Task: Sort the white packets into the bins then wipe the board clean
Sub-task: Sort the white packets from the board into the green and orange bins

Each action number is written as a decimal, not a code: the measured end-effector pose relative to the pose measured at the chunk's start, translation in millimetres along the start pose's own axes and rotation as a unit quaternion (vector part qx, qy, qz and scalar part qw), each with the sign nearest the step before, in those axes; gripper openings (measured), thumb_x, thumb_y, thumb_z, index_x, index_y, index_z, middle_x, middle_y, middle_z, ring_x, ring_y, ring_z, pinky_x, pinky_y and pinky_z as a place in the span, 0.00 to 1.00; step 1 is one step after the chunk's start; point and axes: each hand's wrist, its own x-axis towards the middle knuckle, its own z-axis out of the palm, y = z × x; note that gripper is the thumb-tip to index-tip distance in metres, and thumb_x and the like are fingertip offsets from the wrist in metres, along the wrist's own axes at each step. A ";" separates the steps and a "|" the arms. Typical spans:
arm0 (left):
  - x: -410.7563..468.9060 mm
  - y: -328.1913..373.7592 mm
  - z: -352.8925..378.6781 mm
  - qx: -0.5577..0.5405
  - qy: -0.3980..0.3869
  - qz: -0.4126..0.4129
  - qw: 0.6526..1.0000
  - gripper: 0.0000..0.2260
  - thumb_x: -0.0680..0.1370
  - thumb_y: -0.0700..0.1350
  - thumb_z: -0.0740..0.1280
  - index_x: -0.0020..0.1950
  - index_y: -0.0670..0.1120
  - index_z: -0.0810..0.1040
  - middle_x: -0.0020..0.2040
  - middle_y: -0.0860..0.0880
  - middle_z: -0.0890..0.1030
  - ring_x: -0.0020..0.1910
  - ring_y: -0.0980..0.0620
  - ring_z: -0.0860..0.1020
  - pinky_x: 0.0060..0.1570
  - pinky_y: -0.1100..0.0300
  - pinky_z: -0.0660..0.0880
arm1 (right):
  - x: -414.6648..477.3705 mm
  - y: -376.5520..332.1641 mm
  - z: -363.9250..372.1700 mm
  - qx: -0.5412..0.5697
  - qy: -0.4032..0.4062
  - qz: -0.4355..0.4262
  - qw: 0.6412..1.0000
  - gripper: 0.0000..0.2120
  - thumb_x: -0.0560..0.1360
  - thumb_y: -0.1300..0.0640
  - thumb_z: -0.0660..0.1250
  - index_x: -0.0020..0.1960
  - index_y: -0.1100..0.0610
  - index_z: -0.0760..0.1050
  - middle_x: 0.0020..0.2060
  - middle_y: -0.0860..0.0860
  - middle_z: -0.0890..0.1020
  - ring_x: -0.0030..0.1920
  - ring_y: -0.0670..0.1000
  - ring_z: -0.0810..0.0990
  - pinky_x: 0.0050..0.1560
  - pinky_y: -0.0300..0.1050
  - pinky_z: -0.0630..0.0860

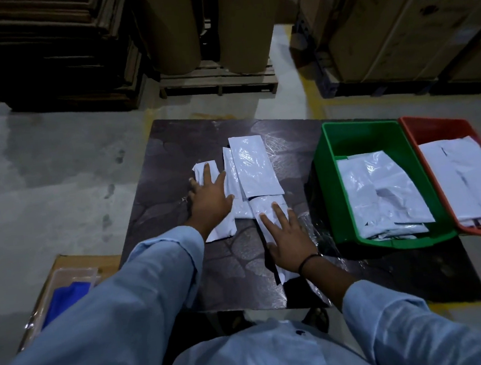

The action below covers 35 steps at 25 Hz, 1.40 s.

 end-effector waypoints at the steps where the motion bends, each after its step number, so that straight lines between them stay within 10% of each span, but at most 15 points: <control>1: 3.7 -1.6 3.1 -0.006 0.006 0.008 1.000 0.32 0.79 0.54 0.68 0.80 0.56 0.58 0.83 0.46 0.42 0.78 0.26 0.52 0.73 0.32 0.61 | 1.1 0.1 -1.0 0.004 0.001 0.004 1.000 0.36 0.78 0.45 0.57 0.79 0.42 0.41 0.79 0.51 0.36 0.77 0.66 0.41 0.70 0.69 0.60; 5: -3.0 -5.4 16.2 -0.031 0.064 0.045 0.996 0.26 0.76 0.38 0.67 0.74 0.51 0.70 0.83 0.41 0.47 0.56 0.31 0.78 0.54 0.48 0.78 | 5.0 -5.4 -6.4 0.016 0.001 0.021 1.000 0.35 0.79 0.48 0.58 0.79 0.42 0.42 0.79 0.51 0.36 0.77 0.66 0.42 0.71 0.70 0.57; 35: -33.0 176.9 -39.9 -0.061 0.197 0.096 0.974 0.32 0.75 0.40 0.65 0.79 0.52 0.63 0.84 0.47 0.51 0.60 0.35 0.75 0.52 0.44 0.79 | 17.4 70.9 -156.4 0.098 0.313 -0.012 0.944 0.32 0.76 0.53 0.59 0.79 0.51 0.56 0.78 0.58 0.57 0.74 0.63 0.60 0.71 0.62 0.63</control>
